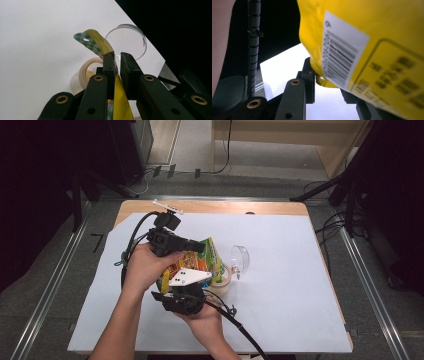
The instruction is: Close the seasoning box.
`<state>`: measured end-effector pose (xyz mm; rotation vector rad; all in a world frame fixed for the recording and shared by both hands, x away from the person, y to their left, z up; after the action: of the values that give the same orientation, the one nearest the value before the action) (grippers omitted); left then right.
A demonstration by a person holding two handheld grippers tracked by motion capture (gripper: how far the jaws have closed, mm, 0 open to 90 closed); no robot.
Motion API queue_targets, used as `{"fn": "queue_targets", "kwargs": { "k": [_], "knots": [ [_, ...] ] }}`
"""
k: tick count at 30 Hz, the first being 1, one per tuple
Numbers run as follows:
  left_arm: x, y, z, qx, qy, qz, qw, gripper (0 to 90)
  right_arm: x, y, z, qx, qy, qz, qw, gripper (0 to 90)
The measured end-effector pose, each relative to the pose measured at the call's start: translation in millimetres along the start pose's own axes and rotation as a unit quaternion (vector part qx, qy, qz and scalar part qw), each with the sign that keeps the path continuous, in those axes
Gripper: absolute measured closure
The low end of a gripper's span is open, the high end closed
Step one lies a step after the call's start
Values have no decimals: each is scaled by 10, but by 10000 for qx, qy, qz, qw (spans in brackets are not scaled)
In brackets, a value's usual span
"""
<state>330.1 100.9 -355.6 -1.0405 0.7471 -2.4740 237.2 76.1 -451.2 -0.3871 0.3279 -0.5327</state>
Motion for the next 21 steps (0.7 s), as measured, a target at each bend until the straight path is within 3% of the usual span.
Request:
{"fn": "queue_targets", "kwargs": {
  "k": [11,21],
  "knots": [
    [-24,-17,12,26,12,-172,9998,832,13,24,16,-73,-37,-88,9999,706],
    [-21,-17,20,24,37,-108,9999,832,18,38,27,-90,15,-92,9999,707]
  ]
}}
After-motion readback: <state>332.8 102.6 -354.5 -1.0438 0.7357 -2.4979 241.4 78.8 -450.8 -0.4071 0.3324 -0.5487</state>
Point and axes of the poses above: each handheld gripper's, and its own axes: y roughly forward along the jaws, z roughly out of its top, x roughly to its right, the point moved 5 cm from there along y, roughly forward along the jaws, and after that the axes turned 8 degrees about -z, right-handed, at the moved point
